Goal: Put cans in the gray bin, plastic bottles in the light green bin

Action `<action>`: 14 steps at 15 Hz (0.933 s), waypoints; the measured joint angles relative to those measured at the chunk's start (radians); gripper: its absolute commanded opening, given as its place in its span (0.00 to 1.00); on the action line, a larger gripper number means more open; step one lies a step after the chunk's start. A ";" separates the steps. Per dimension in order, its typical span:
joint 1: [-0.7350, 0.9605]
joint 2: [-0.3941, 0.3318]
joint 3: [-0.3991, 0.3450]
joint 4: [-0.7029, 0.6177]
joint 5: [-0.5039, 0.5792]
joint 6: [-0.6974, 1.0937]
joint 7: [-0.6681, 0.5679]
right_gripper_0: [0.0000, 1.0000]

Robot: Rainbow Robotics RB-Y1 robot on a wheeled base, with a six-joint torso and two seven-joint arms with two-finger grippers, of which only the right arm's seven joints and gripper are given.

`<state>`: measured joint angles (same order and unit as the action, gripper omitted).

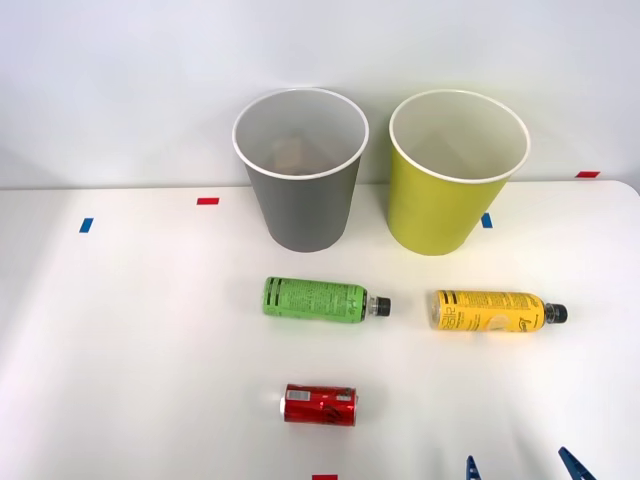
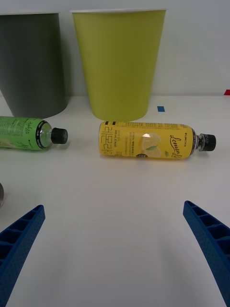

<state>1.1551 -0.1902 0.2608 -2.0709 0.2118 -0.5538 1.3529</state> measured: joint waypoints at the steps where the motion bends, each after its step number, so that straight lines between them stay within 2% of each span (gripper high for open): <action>1: 0.000 0.000 0.000 0.000 0.000 0.000 0.000 1.00; 14: 0.000 0.000 0.000 0.000 0.000 0.000 0.000 1.00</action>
<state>1.1551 -0.1902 0.2608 -2.0709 0.2118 -0.5538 1.3529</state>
